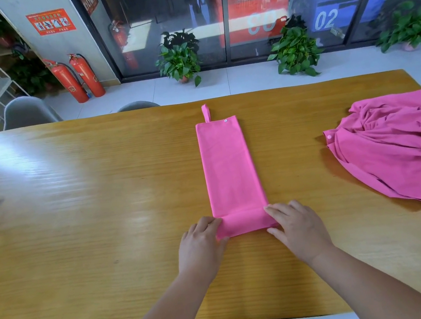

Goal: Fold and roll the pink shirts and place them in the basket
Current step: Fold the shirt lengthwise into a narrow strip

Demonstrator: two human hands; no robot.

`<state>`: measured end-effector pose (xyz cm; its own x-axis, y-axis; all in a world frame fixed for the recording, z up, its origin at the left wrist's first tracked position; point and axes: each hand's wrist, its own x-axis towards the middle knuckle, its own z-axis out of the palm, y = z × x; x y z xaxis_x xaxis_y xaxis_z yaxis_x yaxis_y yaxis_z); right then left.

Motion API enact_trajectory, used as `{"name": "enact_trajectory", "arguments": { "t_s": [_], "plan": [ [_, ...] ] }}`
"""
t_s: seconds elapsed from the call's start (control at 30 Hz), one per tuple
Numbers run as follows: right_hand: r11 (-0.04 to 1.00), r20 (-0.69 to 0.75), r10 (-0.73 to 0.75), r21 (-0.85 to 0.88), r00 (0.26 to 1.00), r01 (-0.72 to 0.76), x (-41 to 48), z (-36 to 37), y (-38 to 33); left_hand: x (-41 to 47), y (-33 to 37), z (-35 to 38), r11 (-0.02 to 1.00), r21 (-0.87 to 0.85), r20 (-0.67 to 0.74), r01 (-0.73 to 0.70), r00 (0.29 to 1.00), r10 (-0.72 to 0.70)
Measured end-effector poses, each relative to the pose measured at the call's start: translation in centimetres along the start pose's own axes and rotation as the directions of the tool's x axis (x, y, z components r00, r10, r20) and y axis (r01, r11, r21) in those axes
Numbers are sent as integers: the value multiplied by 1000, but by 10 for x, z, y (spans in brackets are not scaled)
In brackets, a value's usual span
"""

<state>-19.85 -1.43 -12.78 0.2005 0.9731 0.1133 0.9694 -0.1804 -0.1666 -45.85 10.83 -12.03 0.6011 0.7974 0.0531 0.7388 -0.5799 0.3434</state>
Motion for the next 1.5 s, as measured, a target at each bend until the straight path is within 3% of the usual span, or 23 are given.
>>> {"name": "enact_trajectory", "arguments": {
  "t_s": [0.07, 0.2, 0.4, 0.53, 0.6, 0.7, 0.8, 0.87, 0.93, 1.03, 1.23, 1.33, 1.5],
  "plan": [
    [1000, 67, 20, 0, 998, -20, 9, -6, 1, 5, 0, -3, 1000, -5, 67, 25, 997, -25],
    [964, 243, 125, 201, 962, -176, 23, -16, 2, 17, -5, -8, 954, -227, 194, 195, 969, -152],
    [761, 415, 187, 512, 890, -399, 14, -23, 18, 23, -21, -22, 807, -450, 405, 383, 893, -197],
    [635, 495, 165, 609, 853, -476, 14, -20, 19, 25, -25, -25, 771, -459, 450, 441, 864, -227],
    [662, 455, 215, 582, 864, -472, 16, -21, 14, 25, -21, -22, 832, -397, 339, 387, 904, -260],
    [784, 258, 295, 485, 920, -387, 16, -28, 1, 22, -7, -19, 923, -290, 124, 254, 966, -227],
    [937, 4, 169, 309, 986, -162, 10, -23, -10, 16, -2, -8, 988, -147, -62, 46, 997, -55],
    [982, -149, 25, 186, 989, 3, 1, -11, -11, 8, -4, 1, 999, -32, -139, -30, 990, 25],
    [991, -168, -25, 128, 985, 47, -8, 1, -6, -1, -5, 5, 997, 42, -173, -72, 982, 78],
    [996, -60, 1, 91, 998, 4, -13, 7, 1, -12, -8, 5, 994, 70, -146, -86, 985, 95],
    [965, 127, 160, 187, 979, -182, 14, -7, -7, 5, -6, -4, 997, 71, 2, -2, 1000, 2],
    [972, 97, 175, 141, 980, -187, 23, -12, -10, 19, -5, -11, 998, 65, 67, 4, 998, -8],
    [989, -82, 105, 110, 991, -95, 20, -8, -14, 28, -6, -21, 995, -7, 143, 95, 985, -93]
  ]
}}
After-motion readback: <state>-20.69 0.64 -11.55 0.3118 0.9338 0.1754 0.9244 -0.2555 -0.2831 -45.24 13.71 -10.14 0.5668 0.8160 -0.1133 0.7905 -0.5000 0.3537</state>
